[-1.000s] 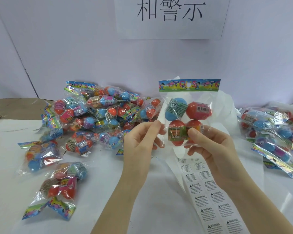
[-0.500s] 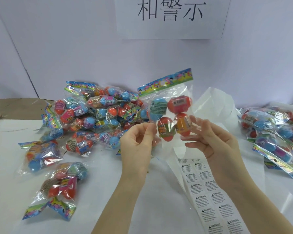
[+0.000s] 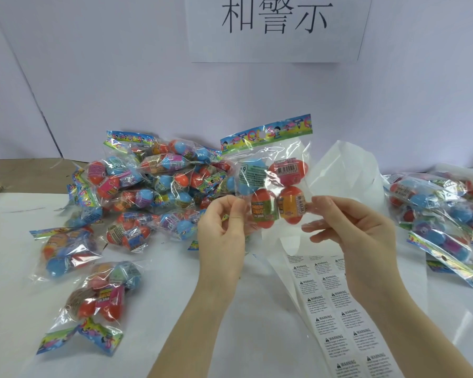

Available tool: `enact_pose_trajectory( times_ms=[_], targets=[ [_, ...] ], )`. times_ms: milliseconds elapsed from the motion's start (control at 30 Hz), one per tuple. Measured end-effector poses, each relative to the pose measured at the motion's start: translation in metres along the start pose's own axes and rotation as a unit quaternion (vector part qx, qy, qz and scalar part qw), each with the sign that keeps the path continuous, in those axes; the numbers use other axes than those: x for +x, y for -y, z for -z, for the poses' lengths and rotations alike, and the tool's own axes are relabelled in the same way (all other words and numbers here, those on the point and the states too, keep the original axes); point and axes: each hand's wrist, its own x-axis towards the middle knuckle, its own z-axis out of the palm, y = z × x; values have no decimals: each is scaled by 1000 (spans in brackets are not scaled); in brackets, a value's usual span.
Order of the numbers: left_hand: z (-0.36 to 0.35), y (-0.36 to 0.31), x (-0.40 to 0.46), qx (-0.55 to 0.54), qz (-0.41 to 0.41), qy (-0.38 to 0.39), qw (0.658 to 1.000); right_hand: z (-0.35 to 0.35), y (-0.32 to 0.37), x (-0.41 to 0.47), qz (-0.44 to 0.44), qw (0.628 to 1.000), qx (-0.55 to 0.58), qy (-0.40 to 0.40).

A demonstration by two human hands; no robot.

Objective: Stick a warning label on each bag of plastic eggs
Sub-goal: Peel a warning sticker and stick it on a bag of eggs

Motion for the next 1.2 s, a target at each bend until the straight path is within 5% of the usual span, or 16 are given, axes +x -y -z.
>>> enact_pose_trajectory(
  times_ms=[533,767,967,1200],
  targets=[
    [1,-2,-2,-17,4,4,1000,-1,-5,-2,92,993,-67,-32],
    [2,-12,-5,-160,88,89,979,2,-14,1,72,995,-58,-24],
    [-2,-12,-10,-108,121,177,971,-1,-11,-1,52,998,-31,15],
    [5,-8,-1,-137,106,99,980,10,-8,8,73,992,-81,-69]
  ],
)
